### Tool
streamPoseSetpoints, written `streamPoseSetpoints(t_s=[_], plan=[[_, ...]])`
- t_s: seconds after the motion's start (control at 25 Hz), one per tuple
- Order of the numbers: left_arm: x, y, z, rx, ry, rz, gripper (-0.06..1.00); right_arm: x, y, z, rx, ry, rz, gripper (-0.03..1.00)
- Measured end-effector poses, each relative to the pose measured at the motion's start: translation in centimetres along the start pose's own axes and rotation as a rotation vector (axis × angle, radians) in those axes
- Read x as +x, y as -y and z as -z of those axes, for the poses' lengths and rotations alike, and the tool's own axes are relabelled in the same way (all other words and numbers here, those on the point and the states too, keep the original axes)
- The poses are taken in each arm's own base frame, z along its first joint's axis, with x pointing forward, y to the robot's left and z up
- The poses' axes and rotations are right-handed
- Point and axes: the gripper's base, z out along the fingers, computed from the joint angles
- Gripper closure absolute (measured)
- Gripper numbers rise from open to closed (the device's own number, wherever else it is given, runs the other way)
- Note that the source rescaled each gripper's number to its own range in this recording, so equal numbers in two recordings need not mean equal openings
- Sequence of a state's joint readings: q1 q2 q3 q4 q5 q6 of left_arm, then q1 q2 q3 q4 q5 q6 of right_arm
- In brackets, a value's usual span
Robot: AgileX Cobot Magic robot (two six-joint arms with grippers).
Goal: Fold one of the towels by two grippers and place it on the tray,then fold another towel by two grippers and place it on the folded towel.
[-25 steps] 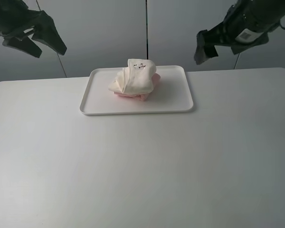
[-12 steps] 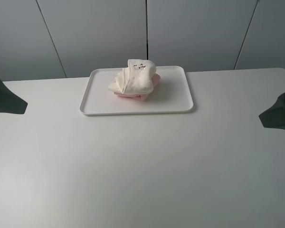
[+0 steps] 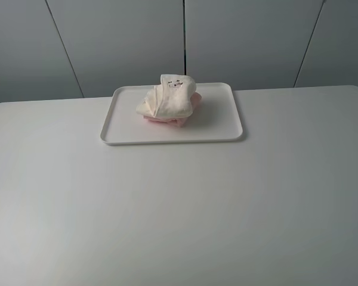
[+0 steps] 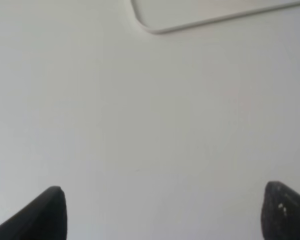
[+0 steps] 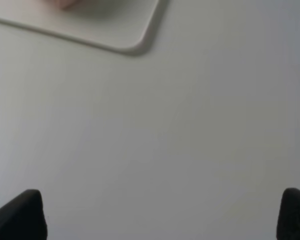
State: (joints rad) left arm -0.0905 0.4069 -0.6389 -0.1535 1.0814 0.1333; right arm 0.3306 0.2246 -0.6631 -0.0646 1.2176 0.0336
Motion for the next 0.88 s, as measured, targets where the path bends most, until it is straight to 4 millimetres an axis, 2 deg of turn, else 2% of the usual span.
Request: streamPoseSetpoints(t_s=[0.16,0.4,0.52,0.68,0.88], plan=[[2.3,0.3,1.2,-0.008,0.103,-0.011,-0.05,1.8,0.1,1.2,-0.001,0.101,-0.003,-0.03],[5.6,0.5,2.2,-0.018,0.235,0.042,-0.05,4.1,-1.0,0.3,-0.122,0.104,-0.04,-0.03],[6.1,0.2,2.6,-0.063,0.267,0.051,-0.05,4.2,-1.6,0.2,-0.185,0.097,-0.018,-0.03],[6.2,-0.1,2.6,-0.092,0.27,0.049,-0.05,3.9,-1.4,0.1,-0.153,0.14,0.081,-0.03],[6.3,-0.2,2.5,-0.108,0.266,0.067,-0.05,3.7,-1.6,-0.6,-0.166,0.184,0.092,-0.03]])
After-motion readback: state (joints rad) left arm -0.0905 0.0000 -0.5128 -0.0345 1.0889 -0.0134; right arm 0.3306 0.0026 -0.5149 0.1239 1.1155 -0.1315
